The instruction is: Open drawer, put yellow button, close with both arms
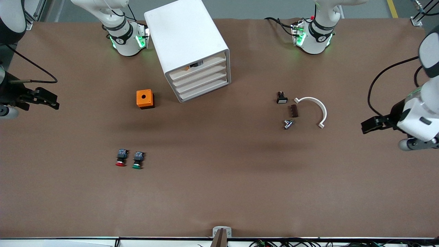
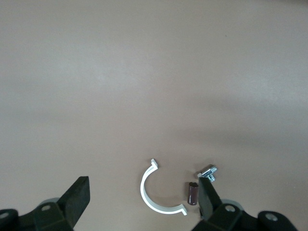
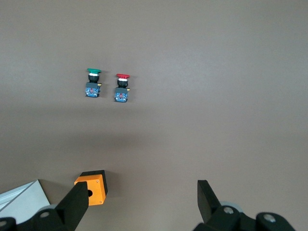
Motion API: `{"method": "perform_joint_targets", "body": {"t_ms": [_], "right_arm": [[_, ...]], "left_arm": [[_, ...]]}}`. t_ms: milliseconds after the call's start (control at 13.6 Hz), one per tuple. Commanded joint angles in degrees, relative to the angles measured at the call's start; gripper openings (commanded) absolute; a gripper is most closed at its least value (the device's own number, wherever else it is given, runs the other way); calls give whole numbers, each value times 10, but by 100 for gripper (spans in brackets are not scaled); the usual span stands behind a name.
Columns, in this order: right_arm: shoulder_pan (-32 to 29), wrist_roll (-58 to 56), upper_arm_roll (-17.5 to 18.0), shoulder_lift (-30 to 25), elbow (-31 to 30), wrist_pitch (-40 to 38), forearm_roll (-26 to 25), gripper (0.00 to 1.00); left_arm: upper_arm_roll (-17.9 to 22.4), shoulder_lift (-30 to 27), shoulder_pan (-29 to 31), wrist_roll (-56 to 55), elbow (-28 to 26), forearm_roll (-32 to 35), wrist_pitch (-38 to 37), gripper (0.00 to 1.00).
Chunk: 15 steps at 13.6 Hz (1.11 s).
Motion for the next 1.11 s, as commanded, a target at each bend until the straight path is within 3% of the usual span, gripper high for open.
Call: {"method": "perform_joint_targets", "body": {"t_ms": [0, 221, 442, 737, 1032], "right_arm": [[-14, 10, 14, -15, -1, -13, -4, 100], [-13, 7, 13, -9, 27, -13, -4, 100], [-2, 11, 13, -5, 46, -13, -5, 100], [-2, 10, 13, -7, 47, -13, -5, 100], [-1, 11, 13, -8, 47, -13, -4, 100]], "left_arm": [[-13, -36, 3, 13, -26, 11, -6, 99], [-13, -84, 2, 15, -70, 5, -3, 99], [-13, -168, -2, 15, -178, -7, 31, 99], [-12, -264, -5, 16, -274, -20, 36, 99], [-14, -305, -7, 16, -312, -23, 32, 99]]}}
